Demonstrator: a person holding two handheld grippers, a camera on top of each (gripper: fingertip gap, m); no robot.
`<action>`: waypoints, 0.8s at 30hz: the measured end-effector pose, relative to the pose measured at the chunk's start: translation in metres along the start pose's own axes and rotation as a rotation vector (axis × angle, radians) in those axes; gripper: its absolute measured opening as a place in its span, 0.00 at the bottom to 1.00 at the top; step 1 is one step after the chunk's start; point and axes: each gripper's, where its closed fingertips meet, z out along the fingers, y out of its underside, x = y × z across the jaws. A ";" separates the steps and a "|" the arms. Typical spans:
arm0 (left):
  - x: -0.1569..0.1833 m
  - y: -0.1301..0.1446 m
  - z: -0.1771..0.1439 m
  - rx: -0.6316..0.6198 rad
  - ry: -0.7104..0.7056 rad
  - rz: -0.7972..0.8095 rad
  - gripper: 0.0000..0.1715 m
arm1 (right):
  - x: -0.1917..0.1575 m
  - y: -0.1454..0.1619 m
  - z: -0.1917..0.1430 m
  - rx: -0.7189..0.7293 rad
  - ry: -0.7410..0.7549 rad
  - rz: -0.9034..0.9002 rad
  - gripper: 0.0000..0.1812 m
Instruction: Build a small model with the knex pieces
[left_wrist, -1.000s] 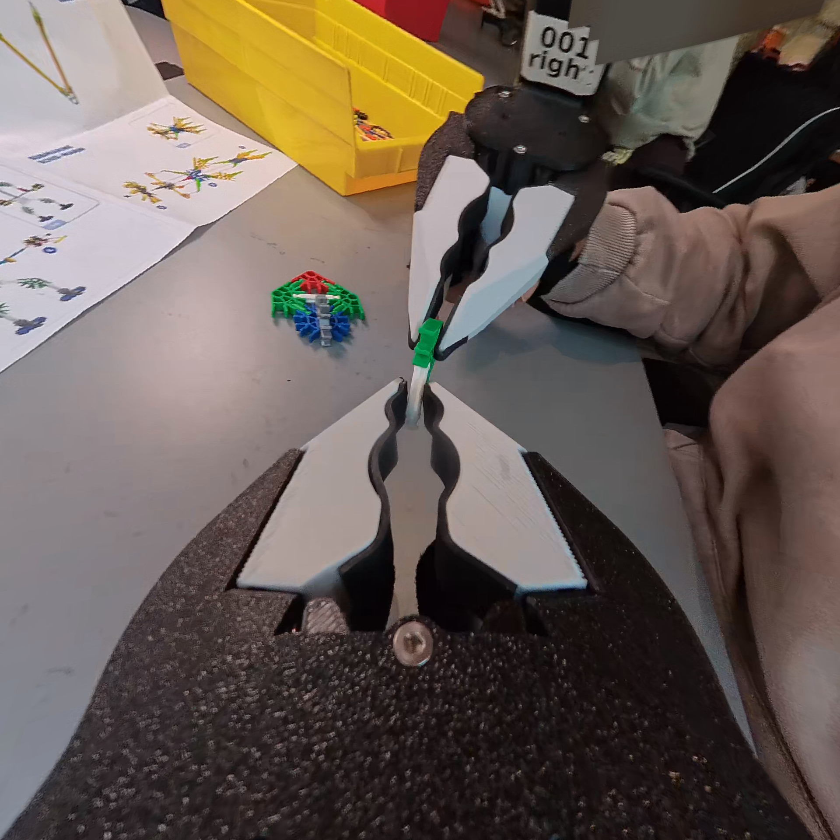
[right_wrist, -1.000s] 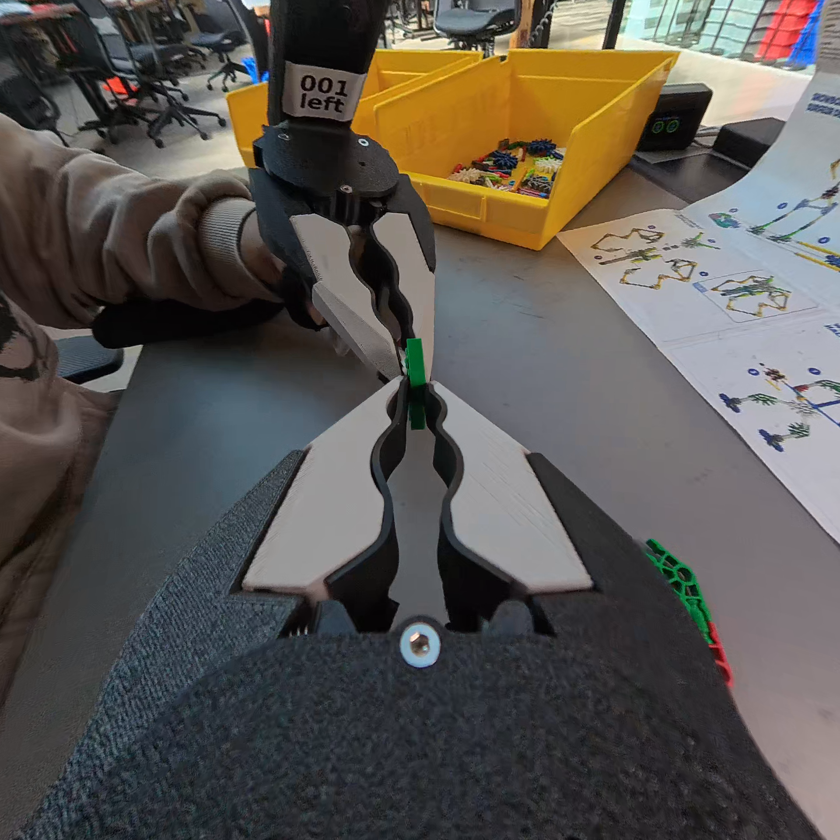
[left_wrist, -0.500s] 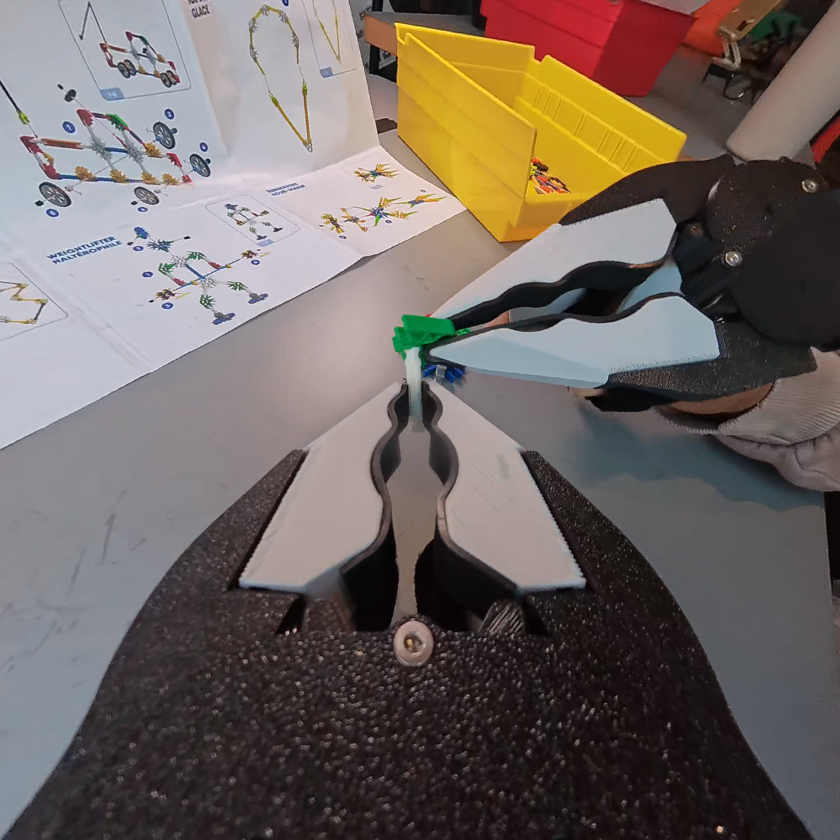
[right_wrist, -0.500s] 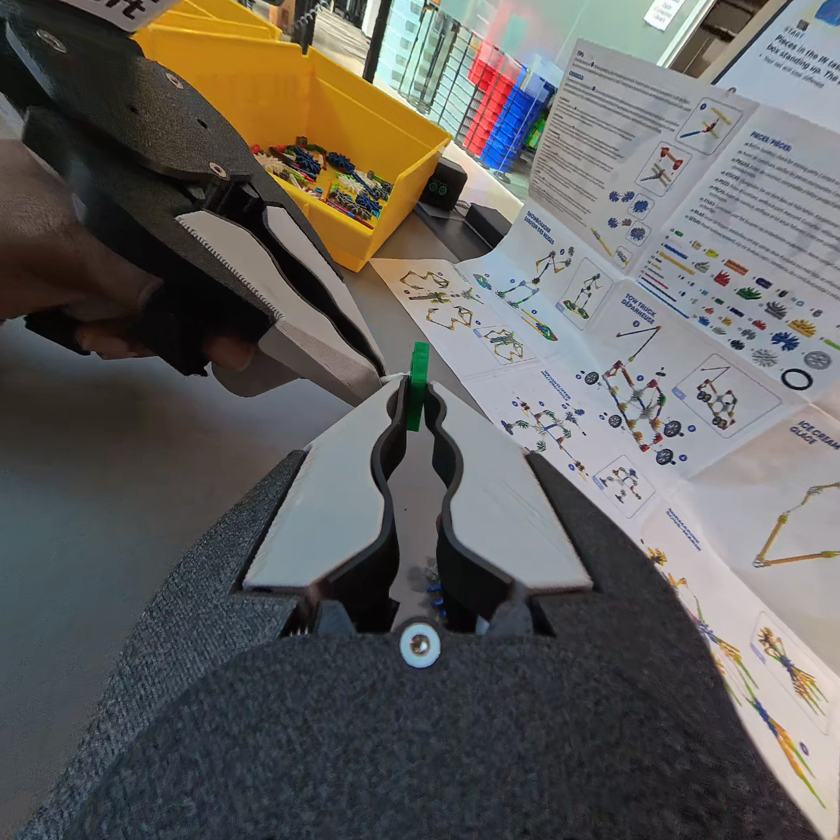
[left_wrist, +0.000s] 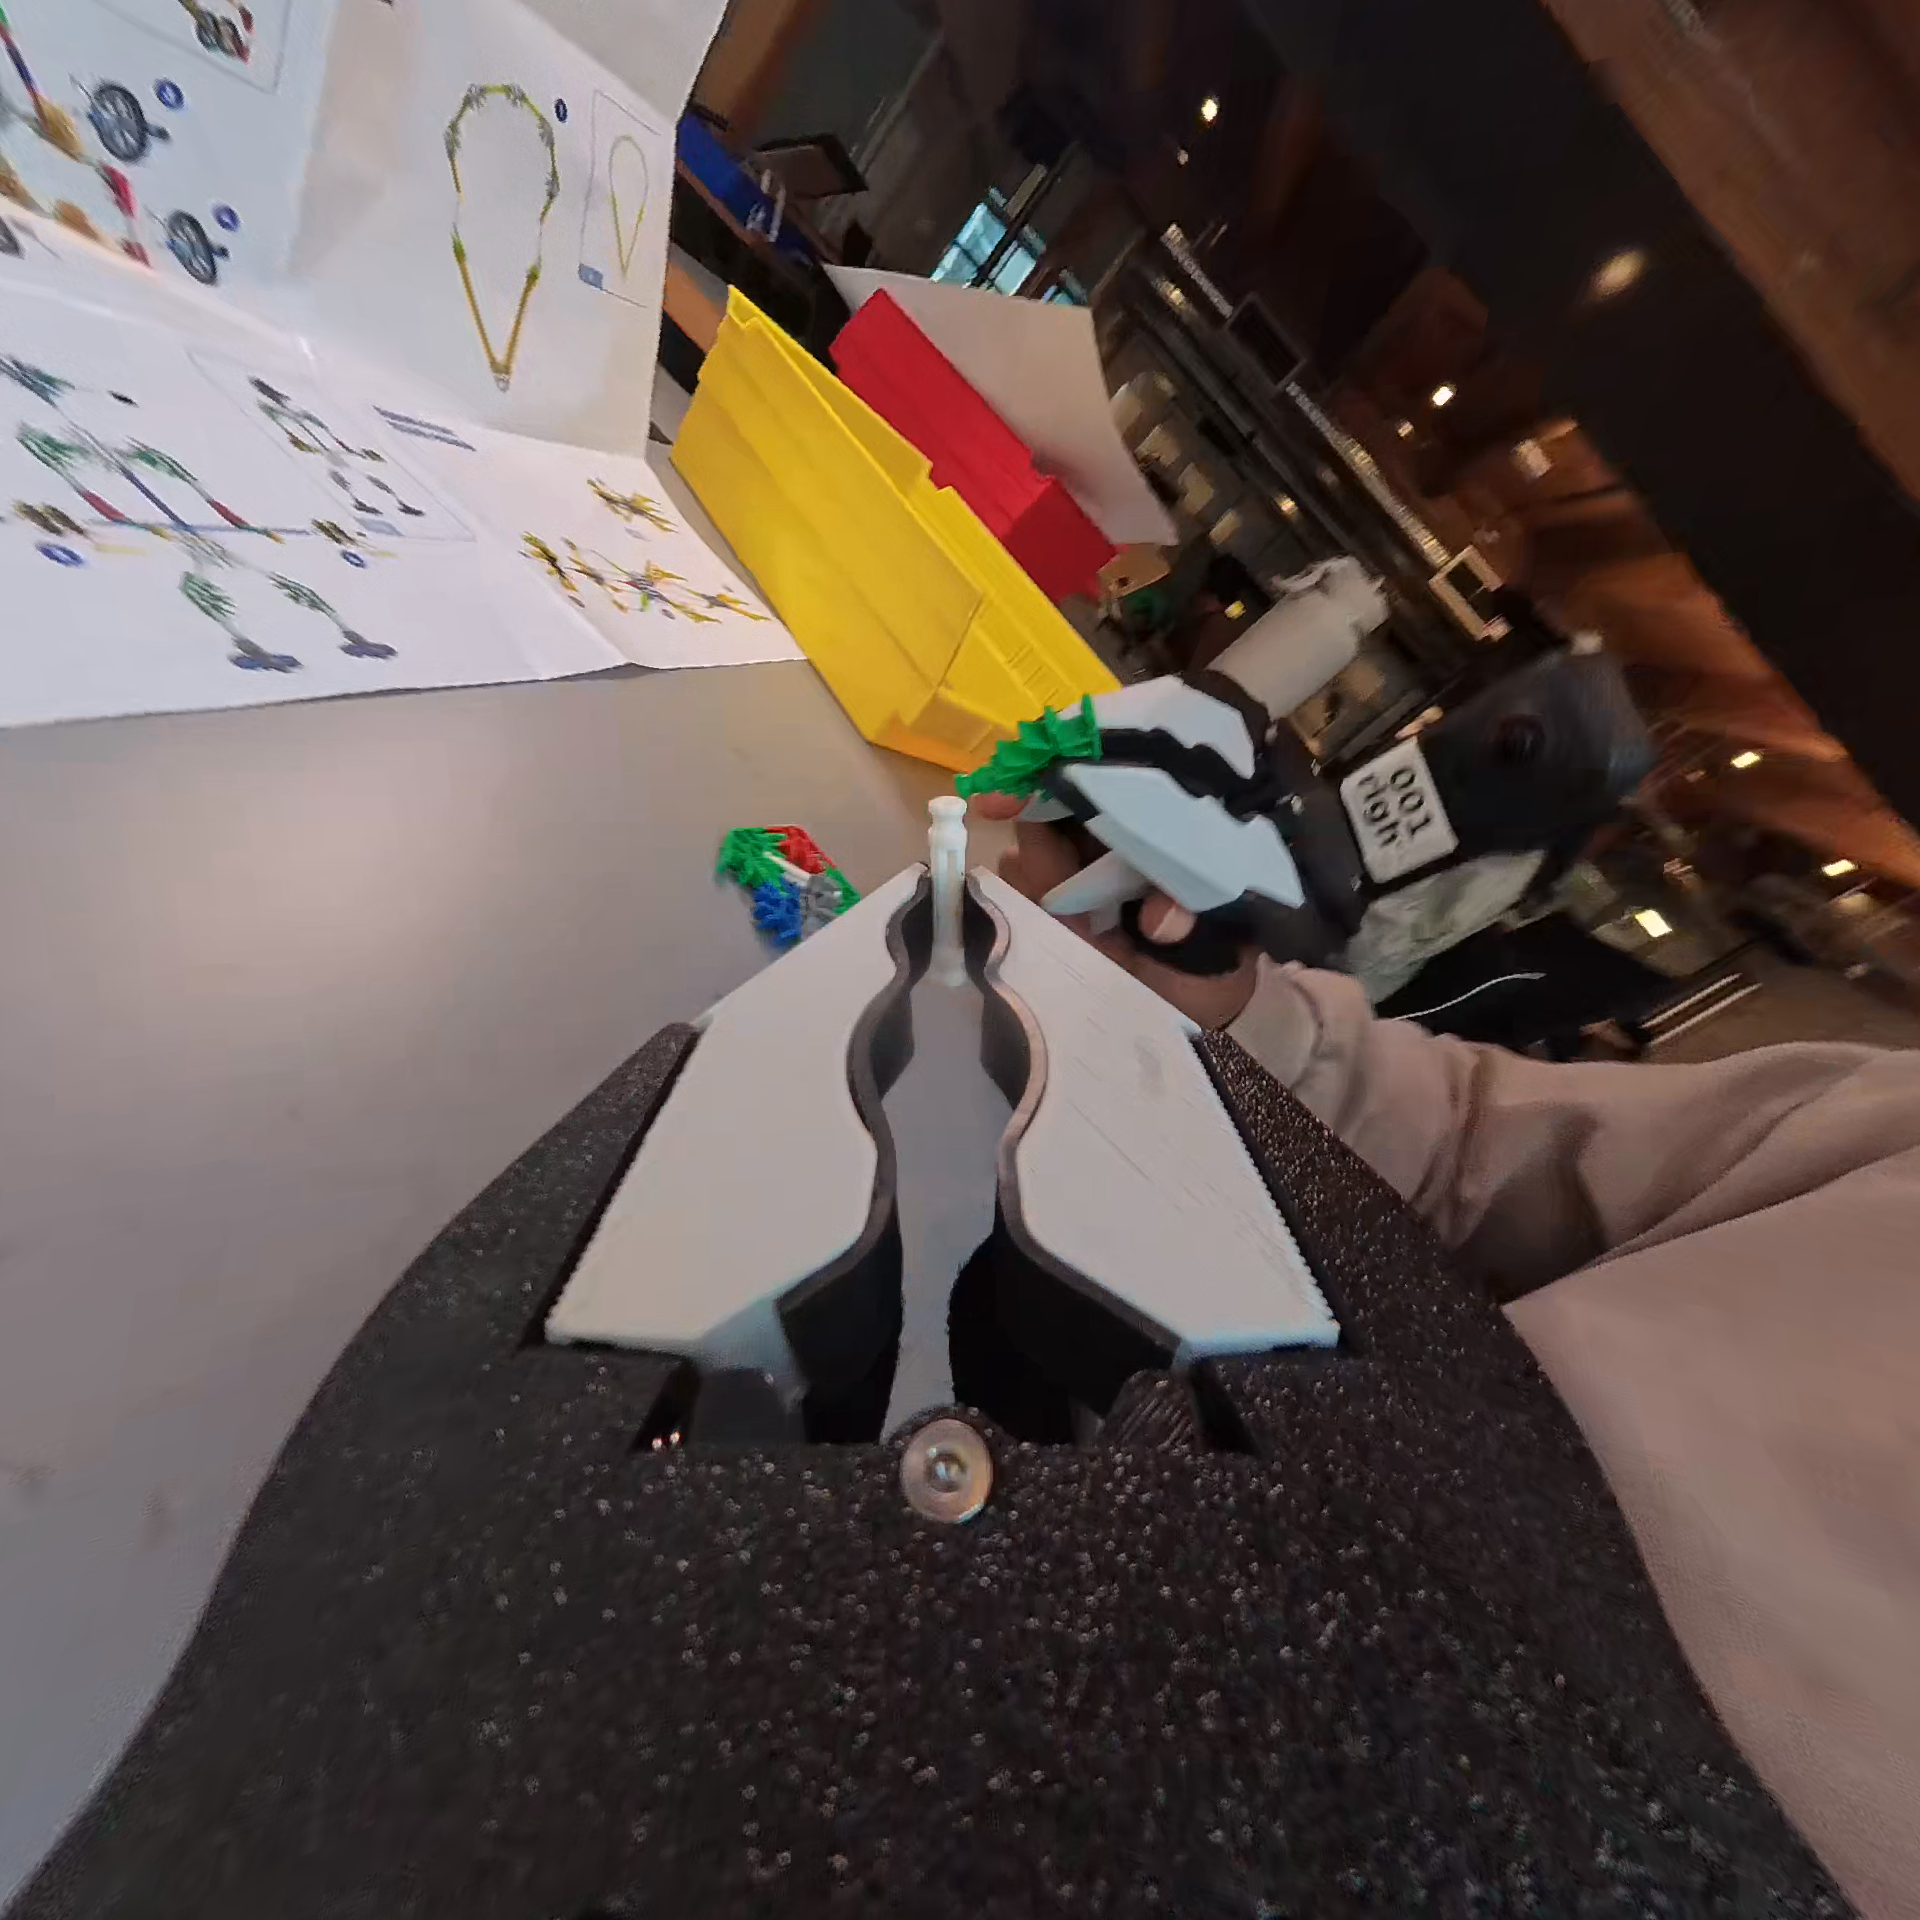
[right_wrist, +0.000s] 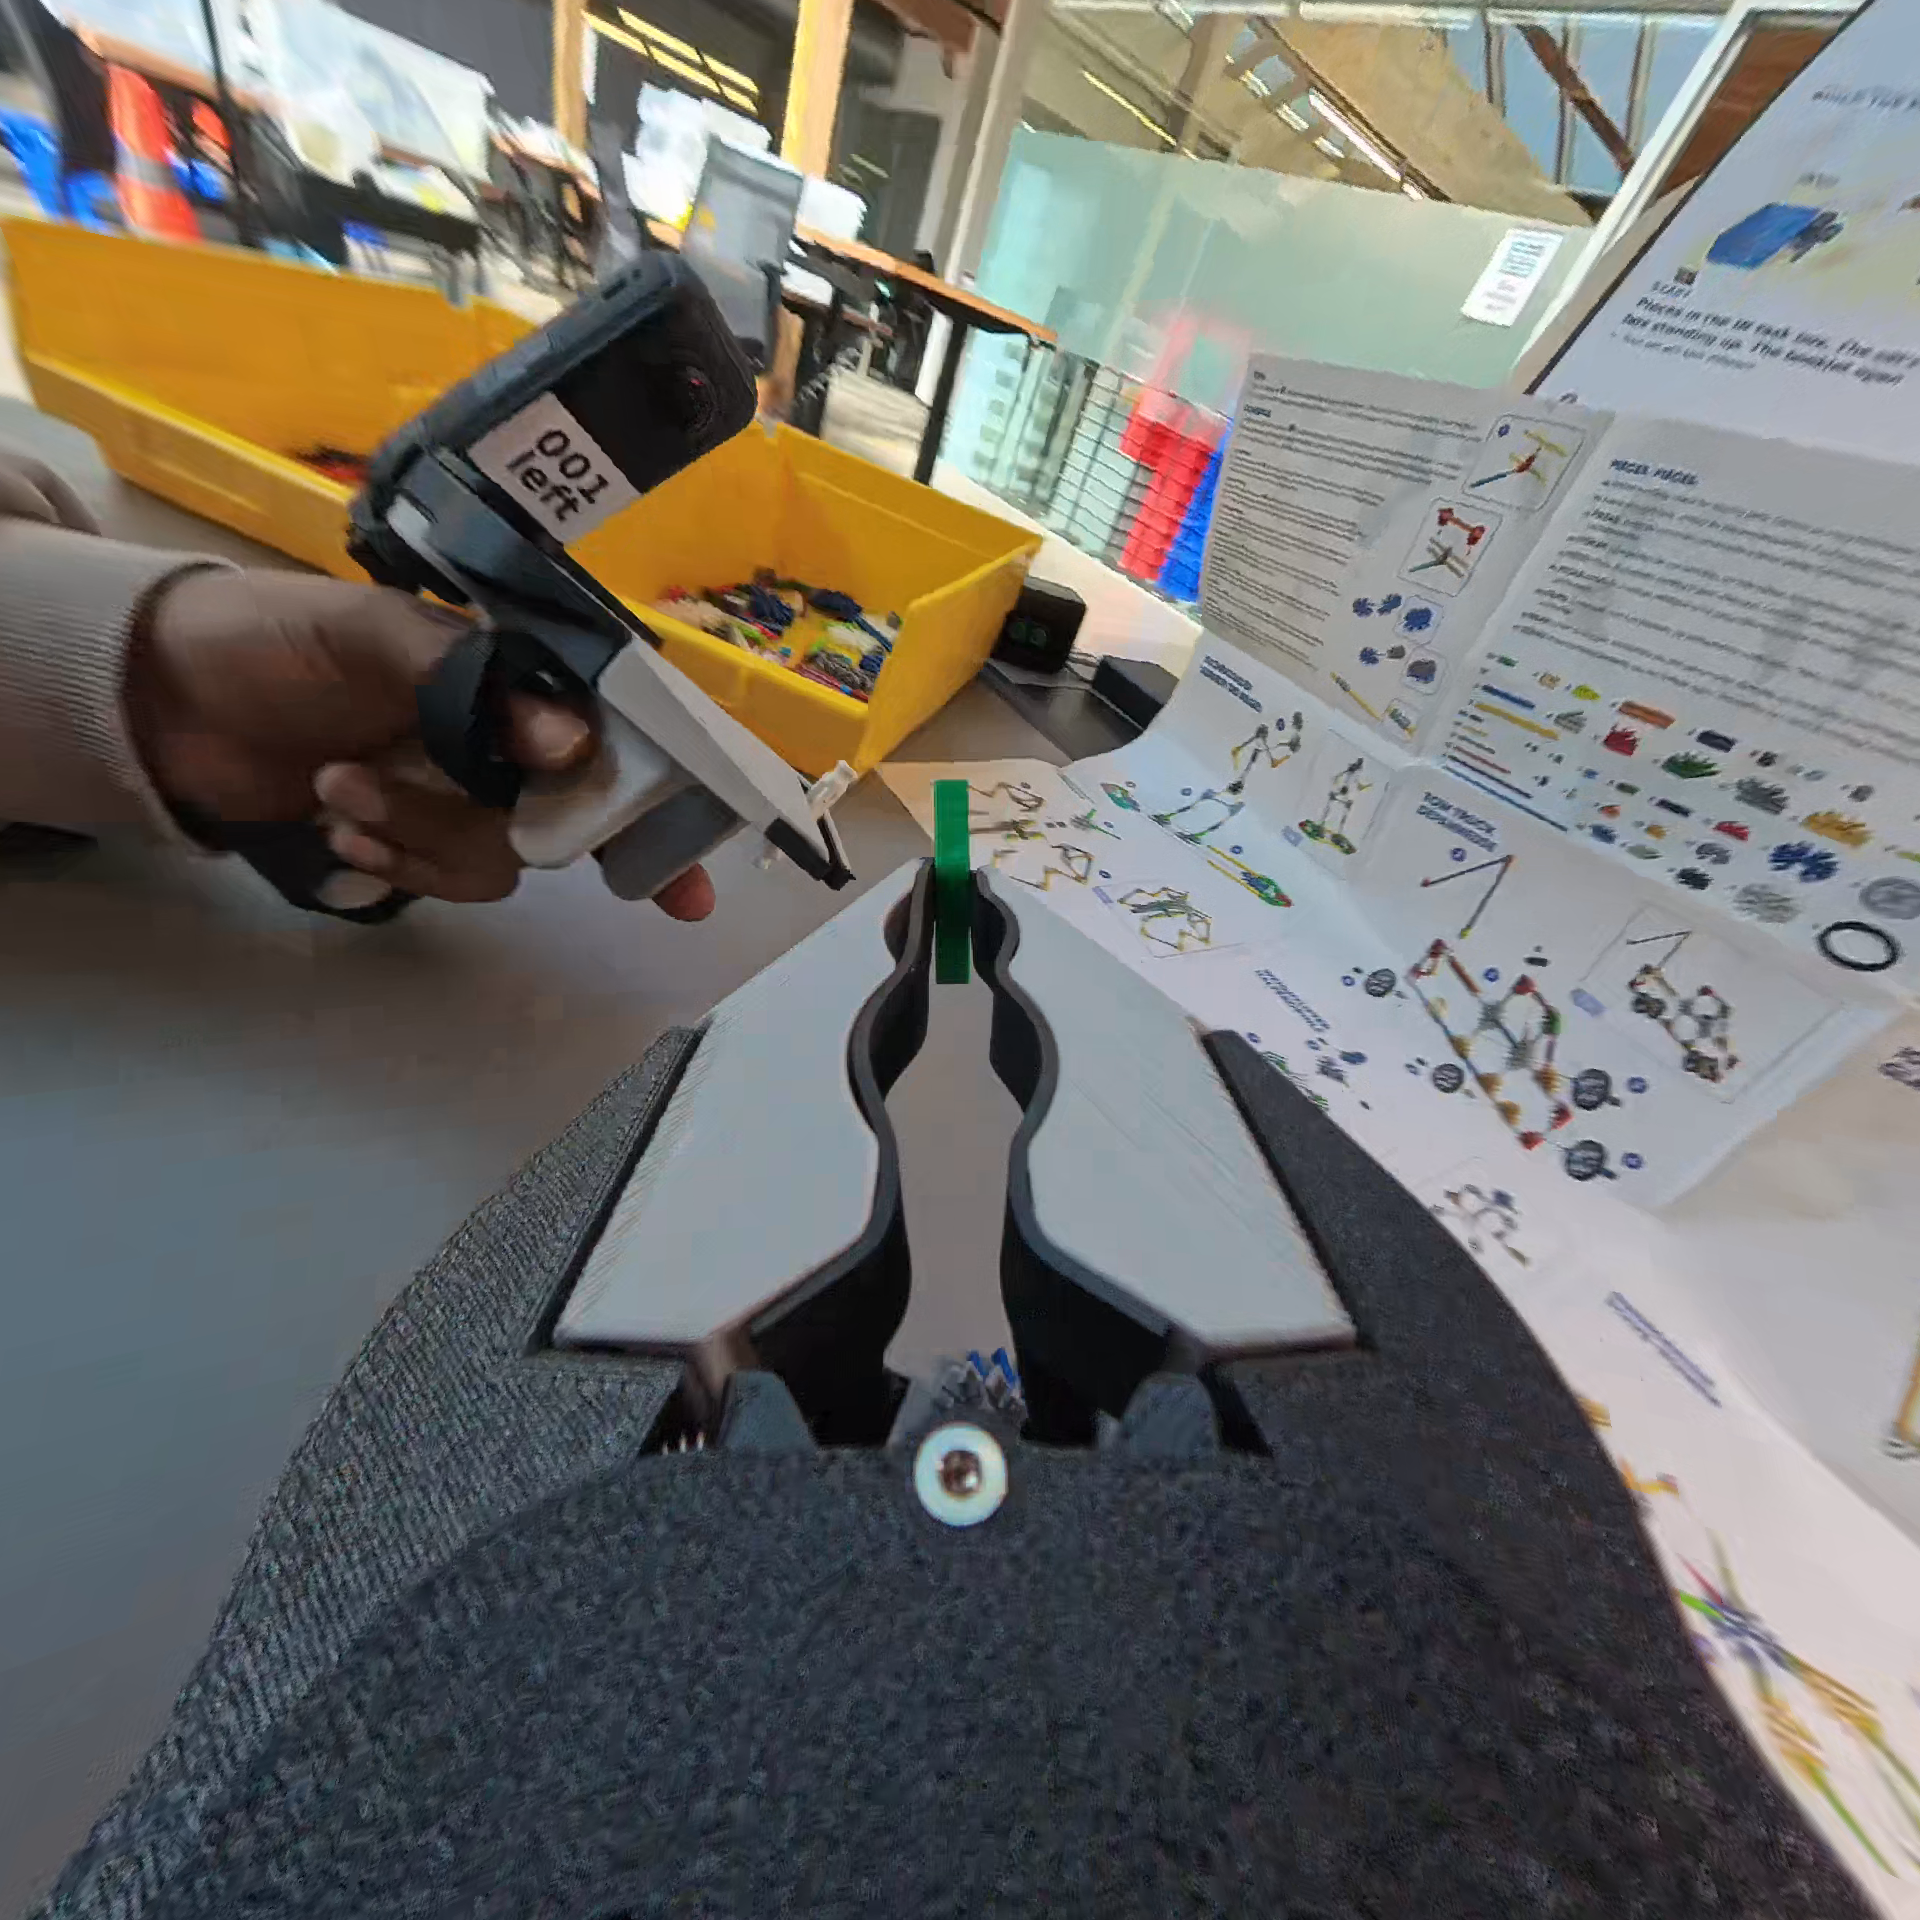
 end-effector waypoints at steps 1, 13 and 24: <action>-0.005 0.002 -0.002 -0.024 -0.048 0.084 0.02 | 0.000 -0.003 -0.005 0.040 -0.064 0.070 0.03; -0.052 -0.040 -0.046 0.031 -0.430 0.438 0.02 | -0.003 0.006 -0.014 -0.001 -0.092 0.138 0.03; -0.142 -0.189 -0.235 -0.430 -1.144 0.745 0.02 | 0.016 -0.002 -0.025 0.000 -0.003 0.101 0.03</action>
